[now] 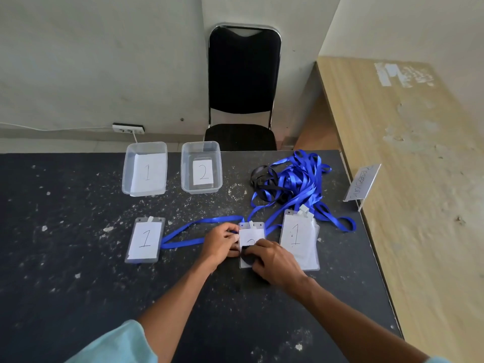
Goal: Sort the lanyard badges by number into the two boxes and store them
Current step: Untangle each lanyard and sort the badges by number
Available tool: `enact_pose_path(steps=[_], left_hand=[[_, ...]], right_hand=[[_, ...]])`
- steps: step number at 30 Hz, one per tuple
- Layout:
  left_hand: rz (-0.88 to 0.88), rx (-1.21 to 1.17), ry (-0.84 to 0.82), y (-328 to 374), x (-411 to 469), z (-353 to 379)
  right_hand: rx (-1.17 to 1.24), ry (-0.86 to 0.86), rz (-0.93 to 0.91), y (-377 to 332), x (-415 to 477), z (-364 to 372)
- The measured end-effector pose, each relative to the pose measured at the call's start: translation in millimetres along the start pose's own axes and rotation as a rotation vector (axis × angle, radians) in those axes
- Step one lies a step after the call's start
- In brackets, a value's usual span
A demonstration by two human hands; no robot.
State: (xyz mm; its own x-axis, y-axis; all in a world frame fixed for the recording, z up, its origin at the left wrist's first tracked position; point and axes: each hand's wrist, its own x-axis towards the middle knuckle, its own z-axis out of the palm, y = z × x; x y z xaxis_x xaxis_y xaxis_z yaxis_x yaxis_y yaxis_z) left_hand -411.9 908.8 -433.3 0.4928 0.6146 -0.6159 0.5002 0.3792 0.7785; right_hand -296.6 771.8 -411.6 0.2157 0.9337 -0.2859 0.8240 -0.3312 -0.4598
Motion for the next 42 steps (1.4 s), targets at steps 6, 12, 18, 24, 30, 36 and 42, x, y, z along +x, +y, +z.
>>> enact_pose_path(steps=[6, 12, 18, 24, 30, 36, 42], left_hand=[[-0.039, -0.073, -0.059, 3, 2, 0], [-0.024, -0.049, -0.064, 3, 0, -2], [-0.002, 0.028, -0.025, 1, 3, -1], [0.001, 0.066, 0.003, 2, 2, 1], [0.005, 0.070, 0.008, -1, 4, 0], [0.004, 0.069, 0.015, -1, 2, 0], [-0.005, 0.049, 0.003, 0, 3, 0]], right_hand=[[0.111, 0.184, 0.029, -6, 37, -4], [0.054, 0.102, 0.042, 11, 34, -1], [-0.044, -0.104, -0.048, 5, 8, -3], [-0.058, -0.254, -0.052, 3, -8, -25], [-0.056, -0.127, -0.005, -14, 0, -5], [-0.110, -0.243, -0.021, -12, -19, -12], [-0.019, -0.018, 0.158, -15, 5, -14]])
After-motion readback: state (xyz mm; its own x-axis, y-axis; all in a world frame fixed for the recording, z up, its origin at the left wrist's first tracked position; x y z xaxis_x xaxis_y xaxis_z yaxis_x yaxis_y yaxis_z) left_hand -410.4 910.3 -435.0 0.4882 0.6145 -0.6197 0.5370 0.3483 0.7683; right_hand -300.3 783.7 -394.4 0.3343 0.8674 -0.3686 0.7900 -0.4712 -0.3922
